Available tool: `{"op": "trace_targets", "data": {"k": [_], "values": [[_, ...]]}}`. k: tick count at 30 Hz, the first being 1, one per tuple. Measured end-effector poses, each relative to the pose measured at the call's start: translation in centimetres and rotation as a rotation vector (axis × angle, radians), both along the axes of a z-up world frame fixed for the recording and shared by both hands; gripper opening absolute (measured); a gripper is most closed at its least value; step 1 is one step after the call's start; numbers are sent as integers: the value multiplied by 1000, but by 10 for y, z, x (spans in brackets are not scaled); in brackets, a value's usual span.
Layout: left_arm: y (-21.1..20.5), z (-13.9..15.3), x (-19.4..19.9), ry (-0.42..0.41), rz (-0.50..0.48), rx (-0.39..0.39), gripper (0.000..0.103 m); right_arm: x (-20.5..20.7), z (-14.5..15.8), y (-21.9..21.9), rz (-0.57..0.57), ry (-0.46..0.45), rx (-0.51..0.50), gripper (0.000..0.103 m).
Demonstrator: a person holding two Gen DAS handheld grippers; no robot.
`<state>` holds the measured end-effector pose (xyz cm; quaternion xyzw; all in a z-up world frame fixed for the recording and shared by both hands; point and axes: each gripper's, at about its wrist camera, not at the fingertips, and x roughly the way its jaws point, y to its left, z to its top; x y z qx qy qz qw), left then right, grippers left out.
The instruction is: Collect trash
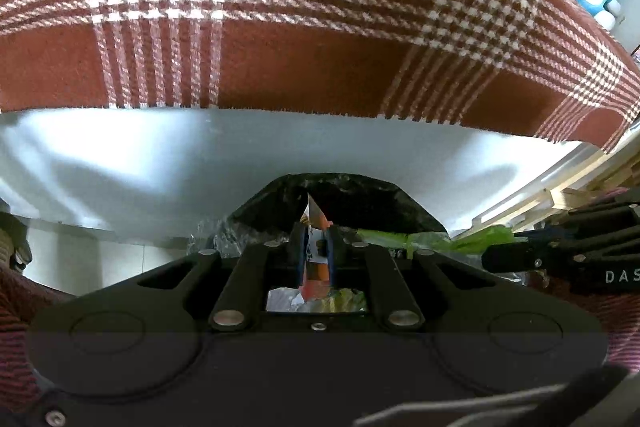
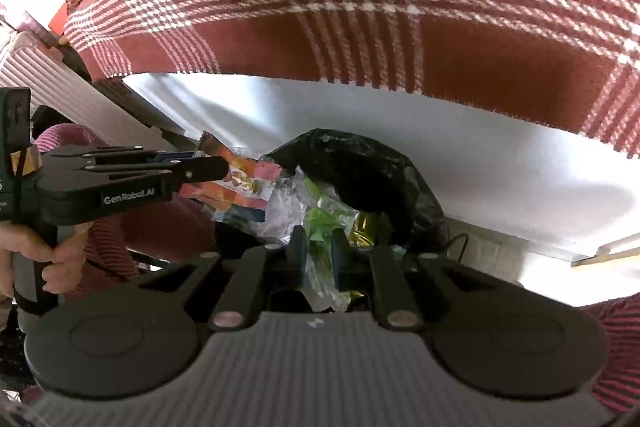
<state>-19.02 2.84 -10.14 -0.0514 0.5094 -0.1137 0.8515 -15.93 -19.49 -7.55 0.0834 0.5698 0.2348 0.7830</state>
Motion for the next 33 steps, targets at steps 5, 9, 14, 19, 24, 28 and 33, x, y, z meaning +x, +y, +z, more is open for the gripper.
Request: {"op": "trace_targets", "data": {"k": [5,9,14,19,24,28,33], "values": [[0,-3,1,6,5,3,12,1,-2,5,15,-7,-2,46],[0,-4,0,10,7,13,19,2,-1,7,13,-14,1,55],[-1,-3,0,20,11,31,45,0,1,8,8,-29,-4,62],[-6,-5,-2,34,10,62,59,-2,1,9,5,-37,-12,66],[-10,-6,-4,45,0,83,68,-4,1,10,-6,-42,-14,70],[-14,-7,-7,54,-11,94,72,-6,1,9,-14,-42,-16,74],[-16,-9,-9,69,-10,92,77,-8,1,8,-24,-46,-23,78]]}}
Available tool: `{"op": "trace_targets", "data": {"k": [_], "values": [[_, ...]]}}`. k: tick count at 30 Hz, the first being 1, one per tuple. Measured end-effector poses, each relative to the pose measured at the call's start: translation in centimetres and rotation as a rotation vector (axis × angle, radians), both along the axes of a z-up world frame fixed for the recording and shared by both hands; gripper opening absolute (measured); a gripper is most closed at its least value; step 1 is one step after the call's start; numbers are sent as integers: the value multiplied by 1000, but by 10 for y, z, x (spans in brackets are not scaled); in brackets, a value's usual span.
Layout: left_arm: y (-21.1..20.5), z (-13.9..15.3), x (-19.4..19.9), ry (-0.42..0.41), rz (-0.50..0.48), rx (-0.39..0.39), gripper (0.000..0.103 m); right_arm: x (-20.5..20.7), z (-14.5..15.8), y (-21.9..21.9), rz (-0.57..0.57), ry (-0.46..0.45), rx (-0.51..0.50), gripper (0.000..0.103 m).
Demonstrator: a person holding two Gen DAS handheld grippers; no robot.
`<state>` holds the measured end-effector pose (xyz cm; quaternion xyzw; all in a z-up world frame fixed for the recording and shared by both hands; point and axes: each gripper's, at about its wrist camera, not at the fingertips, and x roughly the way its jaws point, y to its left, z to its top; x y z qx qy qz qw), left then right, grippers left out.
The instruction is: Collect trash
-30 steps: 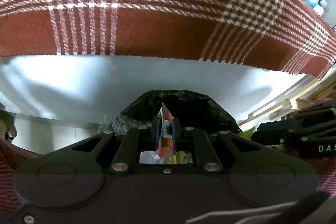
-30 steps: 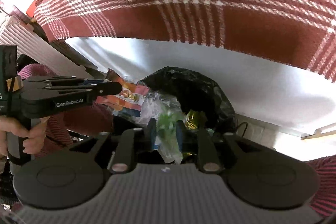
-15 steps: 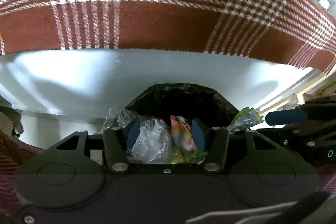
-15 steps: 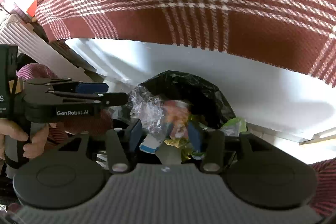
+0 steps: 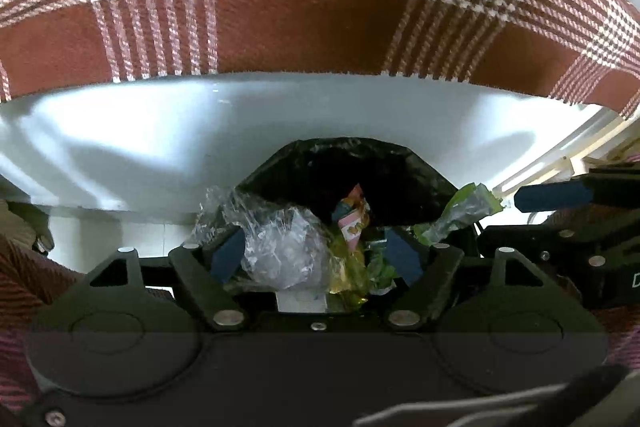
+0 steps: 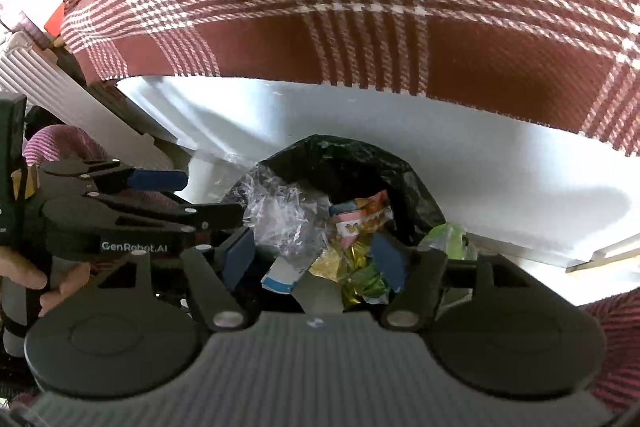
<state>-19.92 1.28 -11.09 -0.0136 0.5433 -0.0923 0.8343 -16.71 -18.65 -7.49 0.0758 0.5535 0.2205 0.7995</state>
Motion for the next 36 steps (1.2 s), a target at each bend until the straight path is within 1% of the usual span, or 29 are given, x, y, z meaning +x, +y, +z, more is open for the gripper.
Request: {"op": "trace_targets", "data": {"k": [5,9,14,24,36], "values": [[0,-1,-1,11,11,0,79,-2,-2,-1,-14,5,3,80],[-2,-1,-2,7,6,12,81,-3,-3,-2,-19,7,4,80],[-5,-3,-3,19,-1,37,86,-3,-3,-3,-29,8,7,80],[-6,-3,-4,20,-18,51,87,-4,-4,-4,-35,10,12,80],[-9,-4,-3,32,-24,41,87,-6,-5,-5,-45,15,13,81]]}}
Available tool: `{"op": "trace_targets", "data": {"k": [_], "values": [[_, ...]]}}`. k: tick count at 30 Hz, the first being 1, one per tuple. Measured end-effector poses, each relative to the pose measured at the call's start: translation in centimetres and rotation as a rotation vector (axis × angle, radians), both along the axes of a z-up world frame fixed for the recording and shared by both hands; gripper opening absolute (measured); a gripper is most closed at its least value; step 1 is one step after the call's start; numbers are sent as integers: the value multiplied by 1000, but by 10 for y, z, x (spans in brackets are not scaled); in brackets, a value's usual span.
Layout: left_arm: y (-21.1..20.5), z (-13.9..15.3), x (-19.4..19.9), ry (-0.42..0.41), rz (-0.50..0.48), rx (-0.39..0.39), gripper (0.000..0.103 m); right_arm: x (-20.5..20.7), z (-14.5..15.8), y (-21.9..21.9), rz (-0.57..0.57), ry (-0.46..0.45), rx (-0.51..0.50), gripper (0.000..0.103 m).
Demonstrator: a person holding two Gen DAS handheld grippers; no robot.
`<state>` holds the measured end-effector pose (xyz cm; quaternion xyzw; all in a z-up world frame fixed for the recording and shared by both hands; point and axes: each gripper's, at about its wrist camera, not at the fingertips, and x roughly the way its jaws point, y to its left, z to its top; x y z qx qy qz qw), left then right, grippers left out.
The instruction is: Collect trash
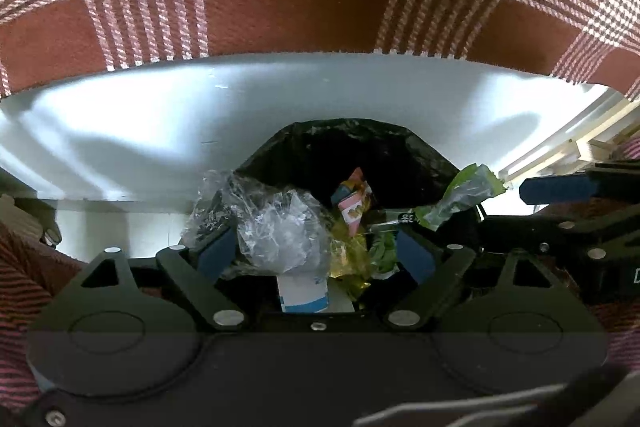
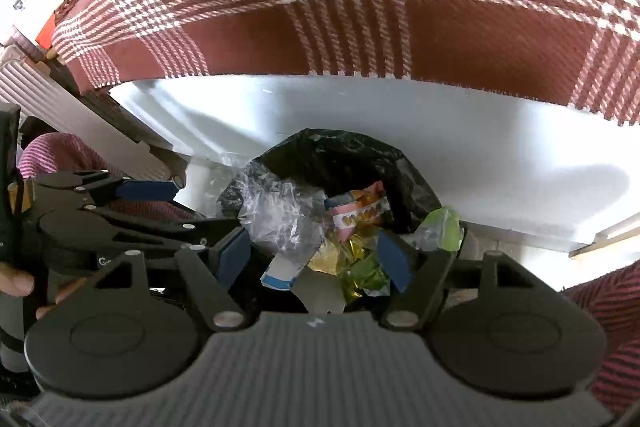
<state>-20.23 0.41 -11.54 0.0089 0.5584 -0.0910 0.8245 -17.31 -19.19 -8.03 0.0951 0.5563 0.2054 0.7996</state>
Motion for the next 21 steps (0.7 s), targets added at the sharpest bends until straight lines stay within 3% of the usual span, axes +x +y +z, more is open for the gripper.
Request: {"op": "trace_targets", "data": {"k": [21], "values": [[-3,-3,0,-5,-17,35,91,-1,-1,-4,-4,1,1,81]]}}
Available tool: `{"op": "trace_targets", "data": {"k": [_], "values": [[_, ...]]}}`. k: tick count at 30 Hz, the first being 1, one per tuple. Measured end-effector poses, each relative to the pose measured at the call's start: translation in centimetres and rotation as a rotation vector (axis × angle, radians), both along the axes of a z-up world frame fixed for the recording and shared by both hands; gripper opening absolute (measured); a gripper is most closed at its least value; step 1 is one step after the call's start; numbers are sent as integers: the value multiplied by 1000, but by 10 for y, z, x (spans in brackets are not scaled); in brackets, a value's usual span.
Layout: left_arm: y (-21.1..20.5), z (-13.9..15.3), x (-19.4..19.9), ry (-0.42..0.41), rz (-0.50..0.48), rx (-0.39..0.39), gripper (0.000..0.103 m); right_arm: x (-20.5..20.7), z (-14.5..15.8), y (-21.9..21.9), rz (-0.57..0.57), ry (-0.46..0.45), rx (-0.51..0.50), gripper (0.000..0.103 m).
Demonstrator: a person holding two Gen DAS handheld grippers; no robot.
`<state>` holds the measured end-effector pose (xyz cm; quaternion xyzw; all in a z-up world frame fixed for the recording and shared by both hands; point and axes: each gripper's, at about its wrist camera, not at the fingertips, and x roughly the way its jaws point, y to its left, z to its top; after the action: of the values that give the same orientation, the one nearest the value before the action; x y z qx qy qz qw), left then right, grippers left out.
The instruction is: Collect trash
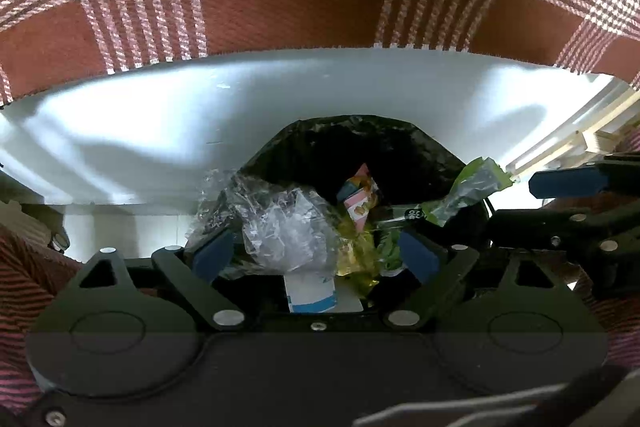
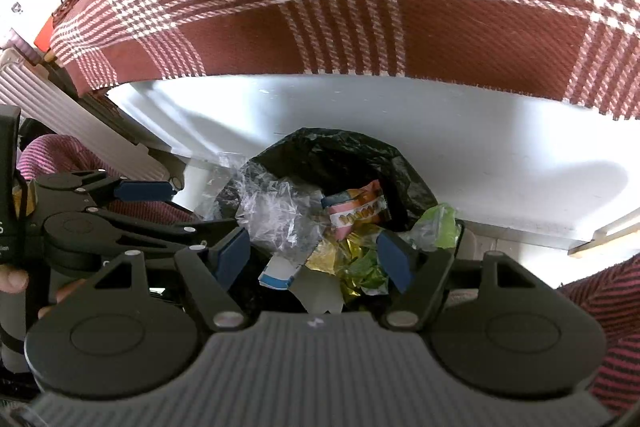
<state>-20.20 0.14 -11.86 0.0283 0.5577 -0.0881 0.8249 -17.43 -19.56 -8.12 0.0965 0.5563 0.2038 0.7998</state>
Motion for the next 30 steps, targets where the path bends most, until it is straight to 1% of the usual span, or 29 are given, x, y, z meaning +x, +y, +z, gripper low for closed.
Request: {"op": "trace_targets", "data": {"k": [3,13,14,17,22,30], "values": [[0,0,0,-4,0,7,96,0,0,0,-3,1,0,81],[3,-2,2,7,12,-13,99,-1,1,0,-6,-5,-10,81],[3,-3,2,17,13,-6,100,-1,1,0,-6,-5,-10,81],[4,-4,3,23,25,-16,101,-1,2,-1,-8,-6,-14,81],[4,-7,4,34,43,-21,101,0,2,-2,-14,-7,-18,81],[3,-8,5,28,43,-22,100,0,3,1,-12,-13,-22,81]]}}
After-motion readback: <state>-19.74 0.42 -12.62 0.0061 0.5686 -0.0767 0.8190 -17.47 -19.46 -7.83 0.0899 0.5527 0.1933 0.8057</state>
